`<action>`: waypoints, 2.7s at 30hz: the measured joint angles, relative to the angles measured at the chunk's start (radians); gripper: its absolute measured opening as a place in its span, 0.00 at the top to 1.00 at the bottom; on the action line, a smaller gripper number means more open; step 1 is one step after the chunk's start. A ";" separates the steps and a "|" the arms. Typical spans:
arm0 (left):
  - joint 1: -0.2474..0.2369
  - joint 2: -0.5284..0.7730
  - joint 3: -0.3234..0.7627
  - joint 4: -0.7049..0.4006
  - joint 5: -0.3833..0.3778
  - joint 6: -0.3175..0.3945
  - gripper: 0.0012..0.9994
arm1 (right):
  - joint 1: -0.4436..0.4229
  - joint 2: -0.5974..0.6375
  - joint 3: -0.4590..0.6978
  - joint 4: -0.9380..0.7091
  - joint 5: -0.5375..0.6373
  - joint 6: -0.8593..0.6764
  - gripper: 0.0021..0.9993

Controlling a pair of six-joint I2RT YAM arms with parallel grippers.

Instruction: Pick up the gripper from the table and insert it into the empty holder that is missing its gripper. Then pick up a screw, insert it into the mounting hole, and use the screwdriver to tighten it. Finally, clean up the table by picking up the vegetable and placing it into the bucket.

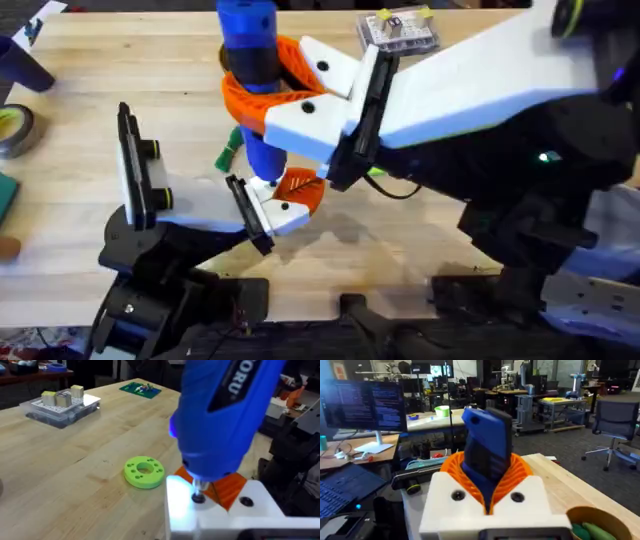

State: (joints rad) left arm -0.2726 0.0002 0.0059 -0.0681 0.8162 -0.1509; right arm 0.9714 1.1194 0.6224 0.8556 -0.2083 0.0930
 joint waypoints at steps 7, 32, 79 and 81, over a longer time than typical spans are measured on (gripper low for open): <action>0.000 0.000 0.000 0.000 0.000 0.000 0.99 | 0.000 0.000 0.000 -0.015 -0.001 -0.008 0.98; 0.000 0.000 0.000 -0.001 0.004 0.000 0.99 | 0.000 -0.001 0.000 -0.026 -0.007 -0.011 0.98; -0.004 0.000 0.001 -0.003 0.002 0.008 0.99 | -0.467 0.056 0.301 -1.095 0.202 -0.943 0.98; -0.004 0.000 0.001 -0.003 0.002 0.008 0.99 | -0.490 0.102 0.301 -1.126 0.253 -1.023 0.98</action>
State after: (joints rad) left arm -0.2764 0.0006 0.0067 -0.0708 0.8184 -0.1432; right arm 0.4813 1.2213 0.9230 -0.2708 0.0444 -0.9302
